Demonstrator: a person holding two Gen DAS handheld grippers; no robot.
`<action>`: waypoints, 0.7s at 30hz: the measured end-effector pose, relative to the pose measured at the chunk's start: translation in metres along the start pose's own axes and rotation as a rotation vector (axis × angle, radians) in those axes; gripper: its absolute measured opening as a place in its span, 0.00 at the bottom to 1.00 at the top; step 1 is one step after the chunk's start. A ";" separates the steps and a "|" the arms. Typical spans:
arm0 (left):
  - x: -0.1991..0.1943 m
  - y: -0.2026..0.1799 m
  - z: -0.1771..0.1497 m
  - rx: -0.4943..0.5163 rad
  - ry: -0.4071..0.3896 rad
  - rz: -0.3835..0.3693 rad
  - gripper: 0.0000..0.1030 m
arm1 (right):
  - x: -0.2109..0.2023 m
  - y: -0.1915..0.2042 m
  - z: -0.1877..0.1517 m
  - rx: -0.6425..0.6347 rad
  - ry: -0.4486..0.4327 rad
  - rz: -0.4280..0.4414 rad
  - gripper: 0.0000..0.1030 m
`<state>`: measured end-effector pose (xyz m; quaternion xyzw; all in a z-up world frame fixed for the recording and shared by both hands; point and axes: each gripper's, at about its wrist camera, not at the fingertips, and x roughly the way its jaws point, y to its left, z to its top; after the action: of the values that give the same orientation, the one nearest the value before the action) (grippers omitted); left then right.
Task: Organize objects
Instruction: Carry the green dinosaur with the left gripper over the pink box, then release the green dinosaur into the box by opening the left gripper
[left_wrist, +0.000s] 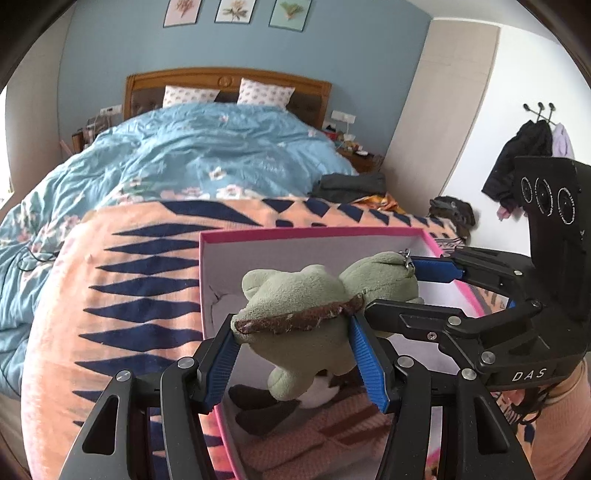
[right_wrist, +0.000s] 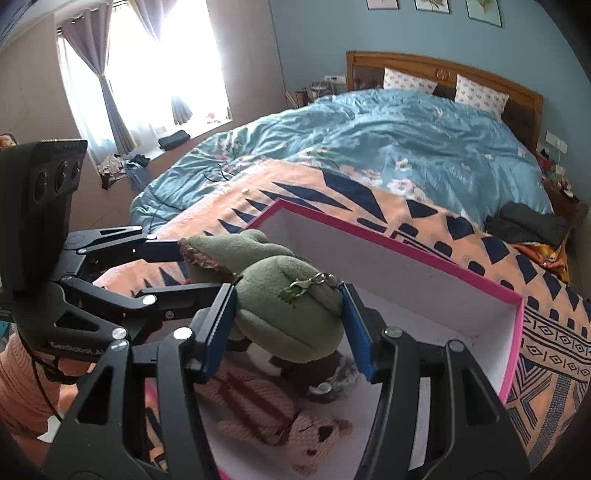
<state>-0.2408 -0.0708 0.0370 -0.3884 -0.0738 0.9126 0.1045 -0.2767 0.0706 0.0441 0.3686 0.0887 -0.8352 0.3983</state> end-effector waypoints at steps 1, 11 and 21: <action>0.006 0.001 0.001 -0.002 0.011 0.007 0.58 | 0.005 -0.003 0.001 0.004 0.012 -0.002 0.57; 0.033 0.014 0.011 -0.048 0.071 0.037 0.59 | 0.039 -0.025 0.010 0.069 0.091 0.009 0.57; 0.027 0.007 0.003 -0.022 0.048 0.049 0.60 | 0.037 -0.035 0.005 0.168 0.114 0.034 0.59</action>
<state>-0.2616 -0.0707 0.0189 -0.4132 -0.0717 0.9043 0.0795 -0.3196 0.0696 0.0171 0.4489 0.0349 -0.8106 0.3743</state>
